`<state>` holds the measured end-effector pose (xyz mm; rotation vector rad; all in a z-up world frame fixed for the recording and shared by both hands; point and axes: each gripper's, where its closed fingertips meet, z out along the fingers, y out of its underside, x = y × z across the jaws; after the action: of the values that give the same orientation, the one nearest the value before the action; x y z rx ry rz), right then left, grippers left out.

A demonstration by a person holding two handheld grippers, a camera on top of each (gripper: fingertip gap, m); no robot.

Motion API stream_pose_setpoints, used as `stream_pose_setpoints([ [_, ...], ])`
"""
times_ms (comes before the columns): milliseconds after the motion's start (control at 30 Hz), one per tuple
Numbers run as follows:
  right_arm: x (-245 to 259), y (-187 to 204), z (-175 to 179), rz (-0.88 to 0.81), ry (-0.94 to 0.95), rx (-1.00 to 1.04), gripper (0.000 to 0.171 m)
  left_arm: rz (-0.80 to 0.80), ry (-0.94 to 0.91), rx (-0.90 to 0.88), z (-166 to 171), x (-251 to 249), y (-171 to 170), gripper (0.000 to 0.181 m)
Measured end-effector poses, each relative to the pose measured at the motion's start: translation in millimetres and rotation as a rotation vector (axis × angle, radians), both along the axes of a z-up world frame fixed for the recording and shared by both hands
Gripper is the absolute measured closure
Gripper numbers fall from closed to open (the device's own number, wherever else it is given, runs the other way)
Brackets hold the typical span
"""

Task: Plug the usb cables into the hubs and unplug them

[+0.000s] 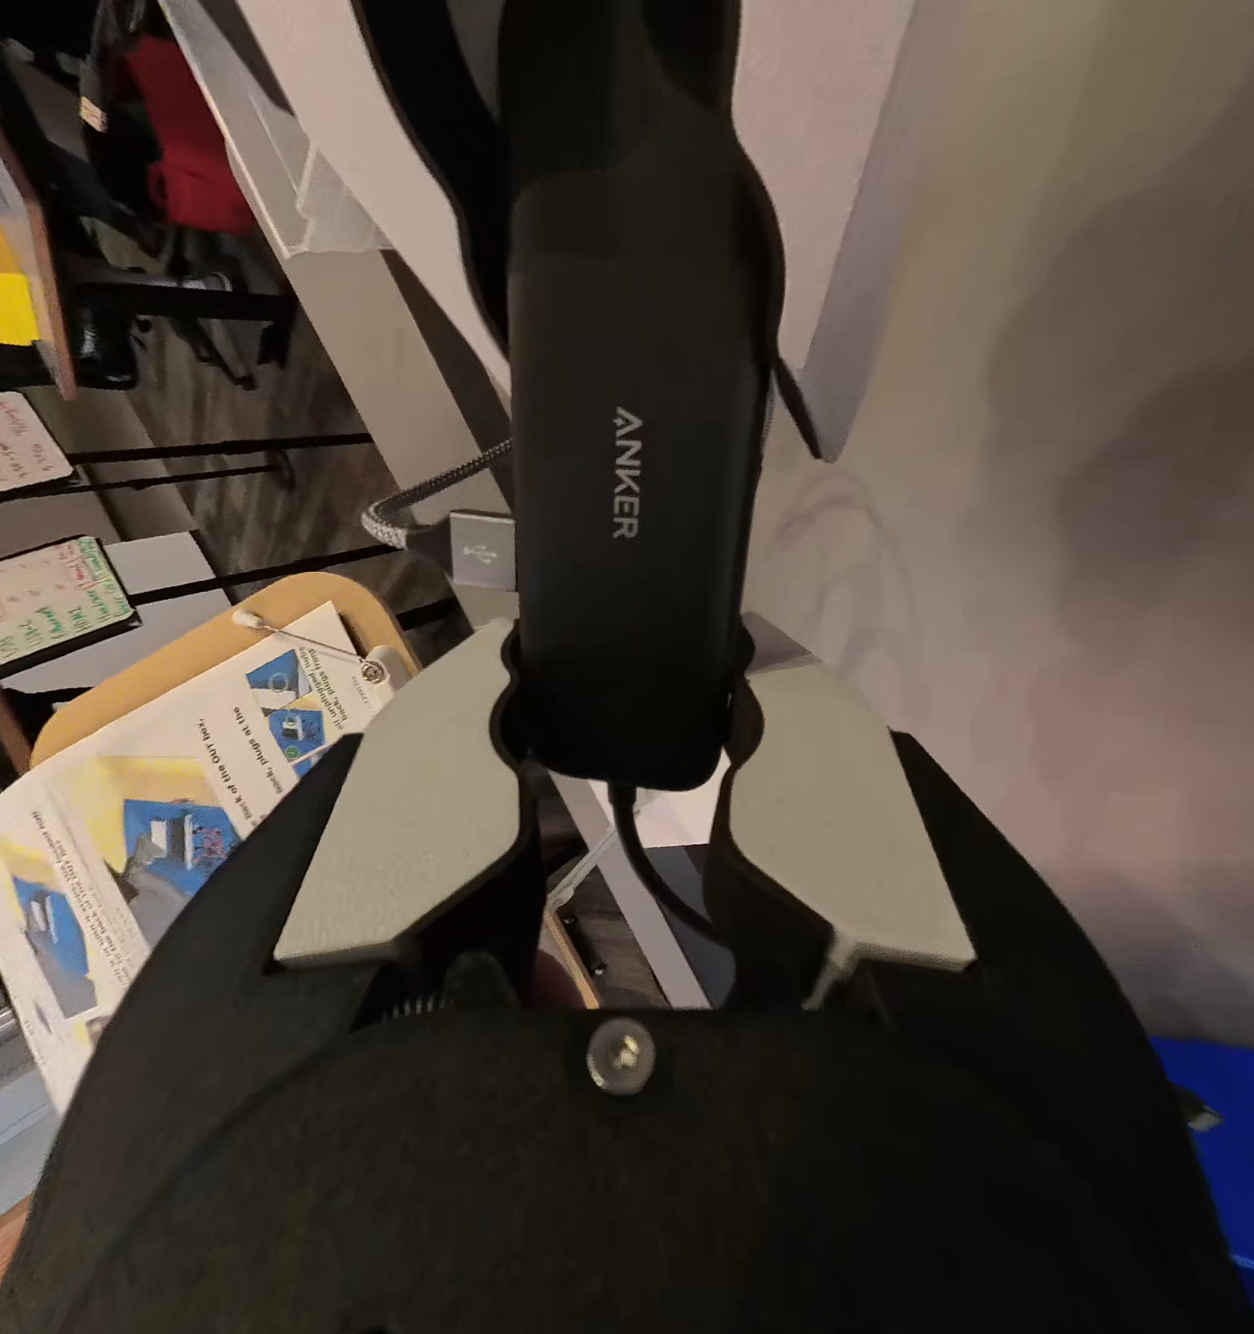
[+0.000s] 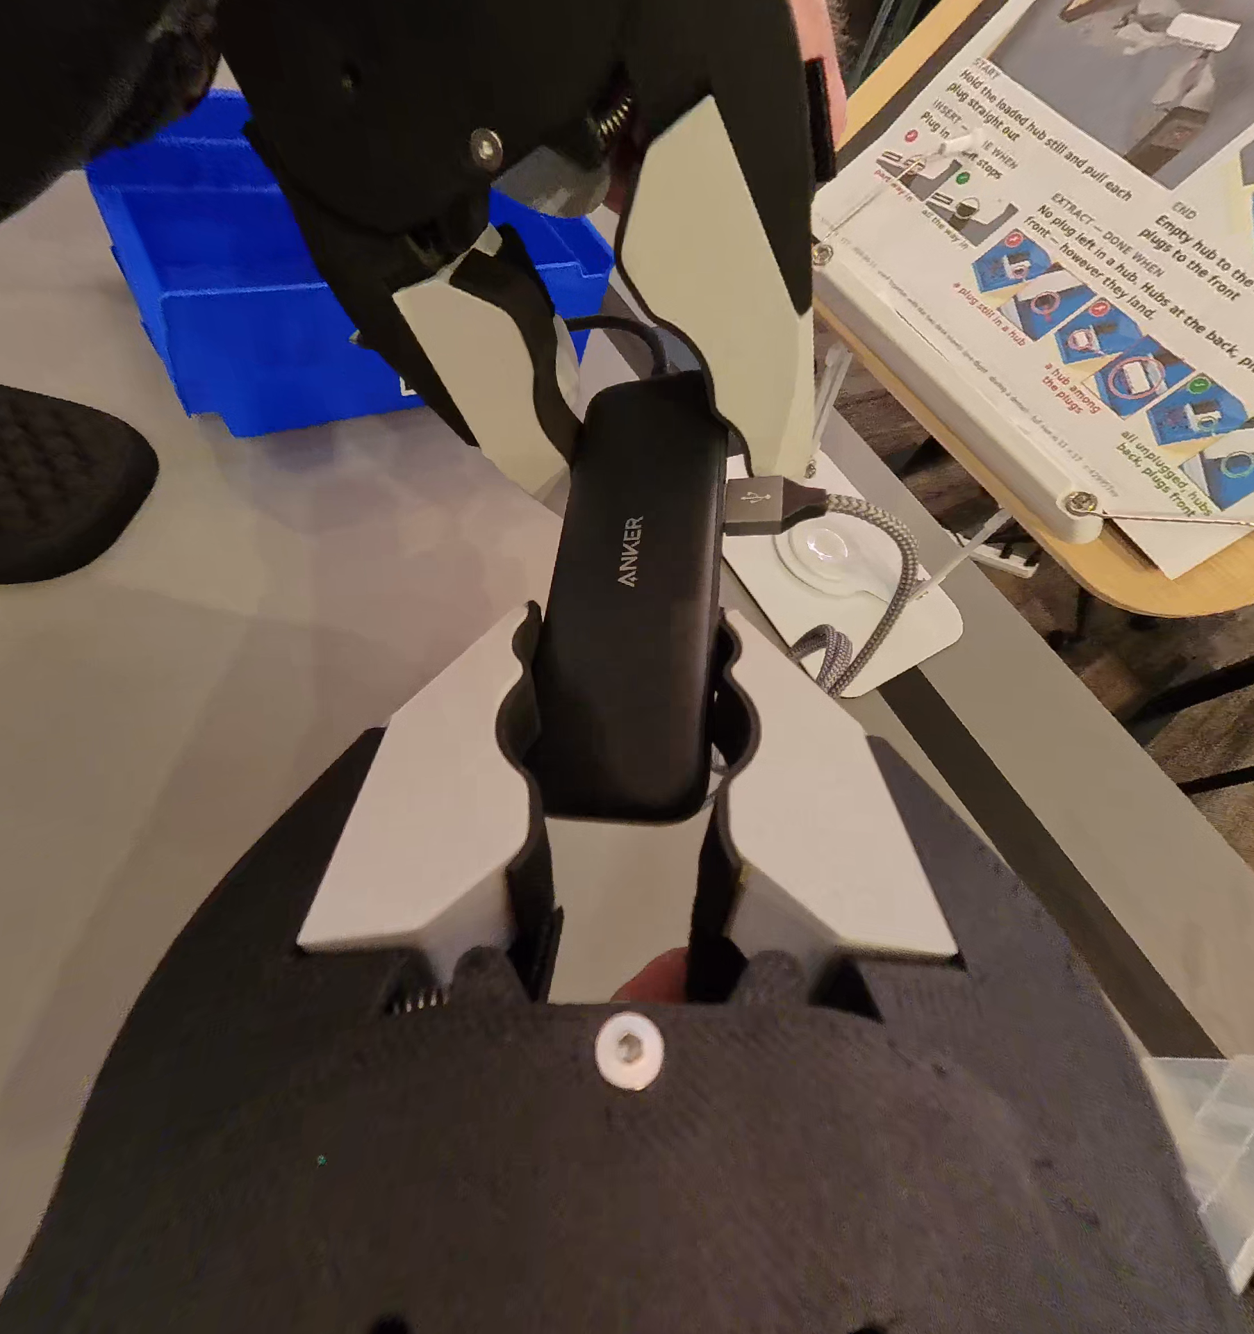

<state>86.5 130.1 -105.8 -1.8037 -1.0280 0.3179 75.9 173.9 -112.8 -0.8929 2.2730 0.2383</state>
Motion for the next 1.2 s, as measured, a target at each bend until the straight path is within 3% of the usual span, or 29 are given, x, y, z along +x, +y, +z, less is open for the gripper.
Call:
stream_pose_setpoints([
  [367, -1, -7, -3, 0.008, 0.009, 0.004, 0.127, -0.034, 0.020, -0.033, -1, -4, -9, 0.130],
  [400, -1, -7, -2, 0.011, -0.005, 0.022, 0.118, -0.041, 0.022, -0.048, 0, -5, -11, 0.131],
  [467, -1, -15, 6, 0.048, -0.010, 0.066, 0.101, -0.055, 0.036, -0.101, 0, -7, -20, 0.131],
  [533, 1, -28, 20, 0.108, -0.018, 0.148, 0.094, -0.062, 0.071, -0.160, 1, -15, -29, 0.131],
  [667, 8, -67, 45, 0.271, -0.116, 0.406, 0.095, -0.086, 0.060, -0.304, 15, -26, -48, 0.132],
  [767, 18, -72, 47, 0.256, -0.296, 0.655, 0.102, -0.115, 0.013, -0.413, 29, -29, -62, 0.133],
  [900, 12, -70, 40, 0.206, -0.626, 1.156, 0.103, -0.169, -0.069, -0.576, 42, -24, -80, 0.133],
  [1000, -1, -74, 30, 0.232, -0.690, 1.276, 0.107, -0.203, -0.077, -0.680, 41, -23, -93, 0.133],
  [1100, -9, -84, 46, 0.207, -0.643, 1.382, 0.137, -0.222, -0.073, -0.721, 37, -20, -100, 0.133],
  [1133, -11, -85, 47, 0.207, -0.652, 1.397, 0.155, -0.230, -0.073, -0.733, 35, -18, -102, 0.133],
  [1200, -13, -82, 47, 0.203, -0.673, 1.382, 0.160, -0.242, -0.076, -0.751, 34, -17, -102, 0.133],
])
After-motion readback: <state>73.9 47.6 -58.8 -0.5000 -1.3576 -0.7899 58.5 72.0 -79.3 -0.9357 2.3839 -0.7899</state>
